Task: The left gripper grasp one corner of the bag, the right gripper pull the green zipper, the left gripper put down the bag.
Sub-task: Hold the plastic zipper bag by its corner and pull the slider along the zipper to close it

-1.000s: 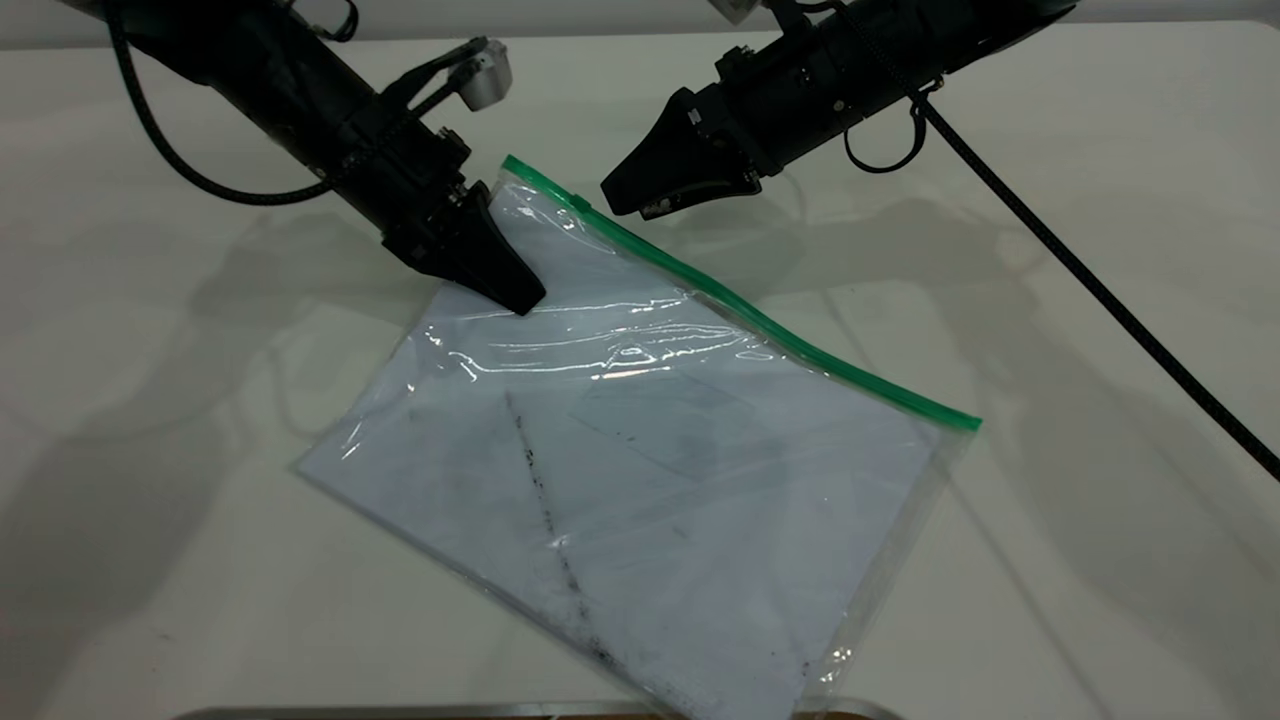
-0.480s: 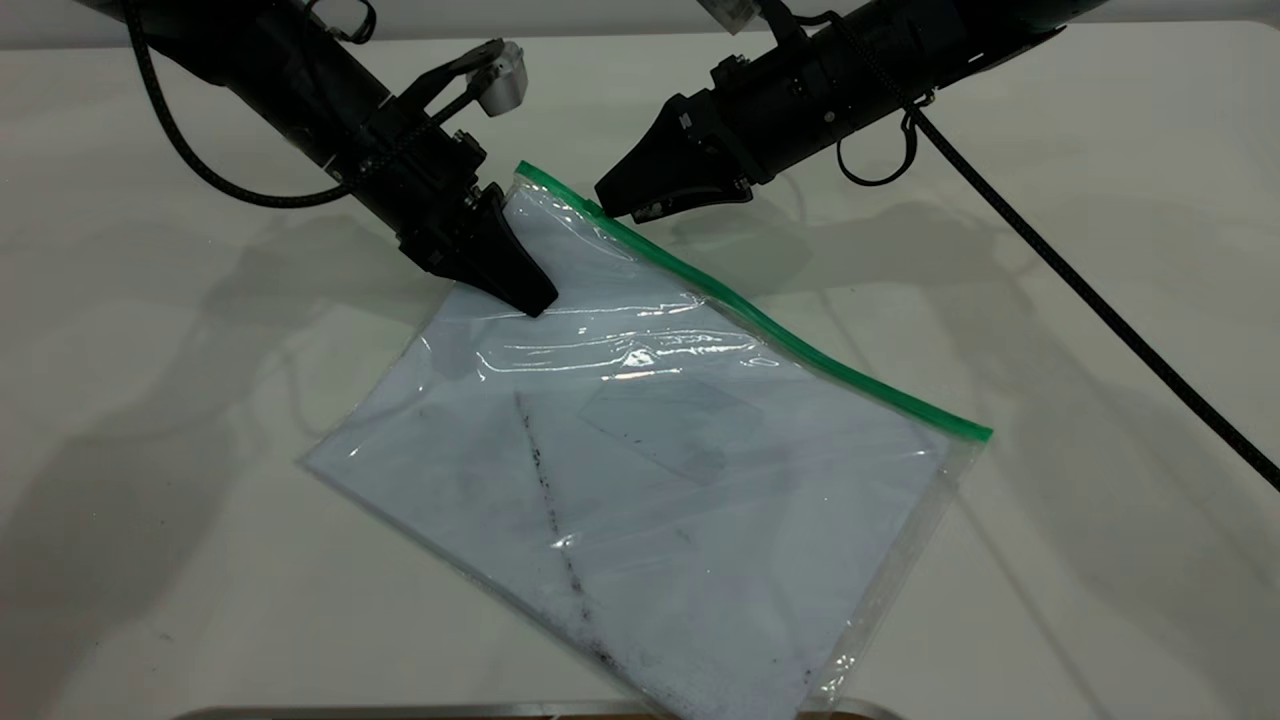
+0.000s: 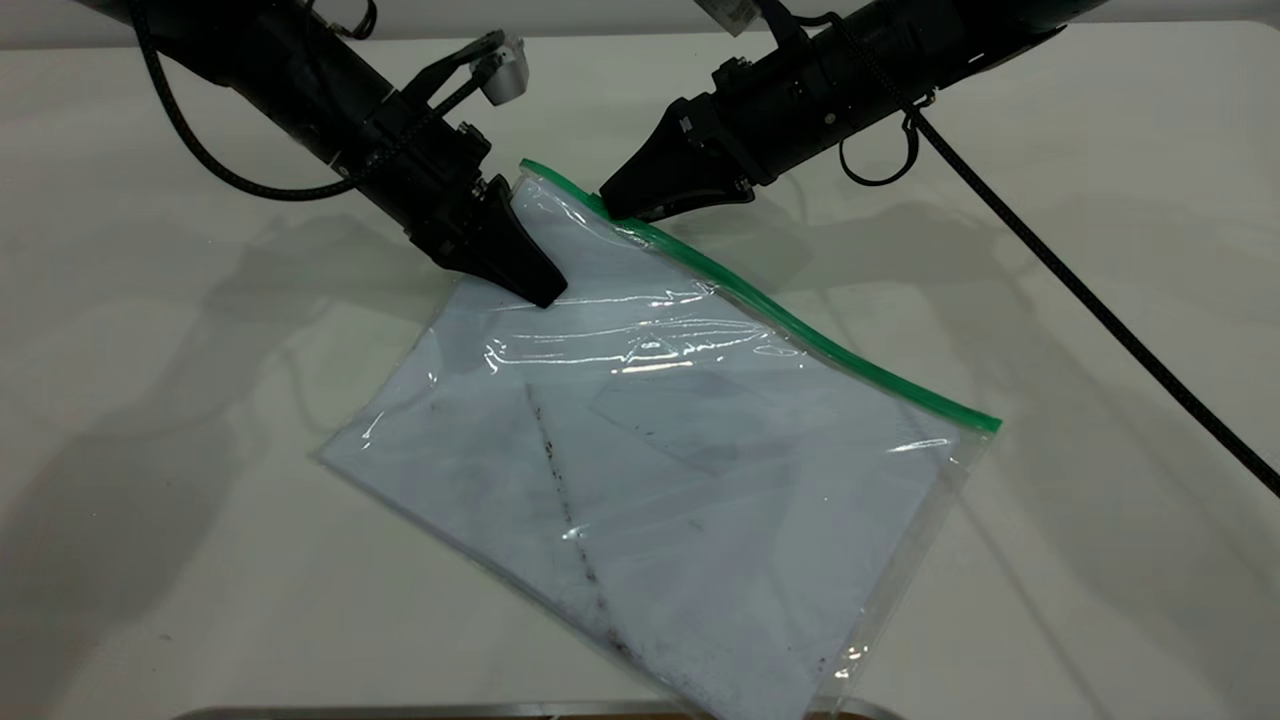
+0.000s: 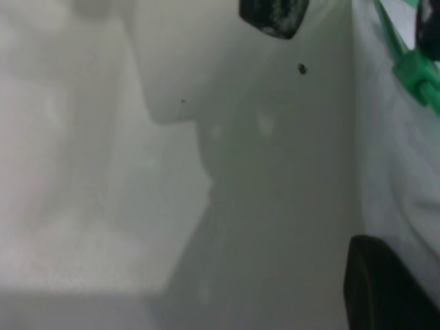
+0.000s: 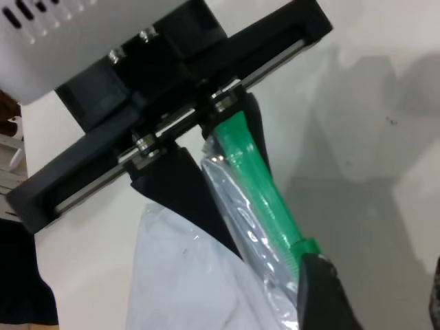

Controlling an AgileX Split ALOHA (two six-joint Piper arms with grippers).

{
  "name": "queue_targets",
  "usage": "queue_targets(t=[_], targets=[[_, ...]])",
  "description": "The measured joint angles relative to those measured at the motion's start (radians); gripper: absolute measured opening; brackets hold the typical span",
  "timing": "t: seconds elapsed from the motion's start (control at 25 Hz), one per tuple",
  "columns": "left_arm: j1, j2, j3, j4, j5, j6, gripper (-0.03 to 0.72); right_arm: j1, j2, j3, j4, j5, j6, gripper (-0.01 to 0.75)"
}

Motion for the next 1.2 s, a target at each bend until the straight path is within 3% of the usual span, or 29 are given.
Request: queue_targets(t=[0.4, 1.2], targets=[[0.000, -0.010, 0.000, -0.008, -0.018, 0.004, 0.063, 0.000, 0.000, -0.018, 0.033, 0.125, 0.002, 0.426], [0.000, -0.010, 0.000, -0.009, -0.024, 0.004, 0.064, 0.011, 0.007, -0.072, -0.015, 0.125, 0.042, 0.426]])
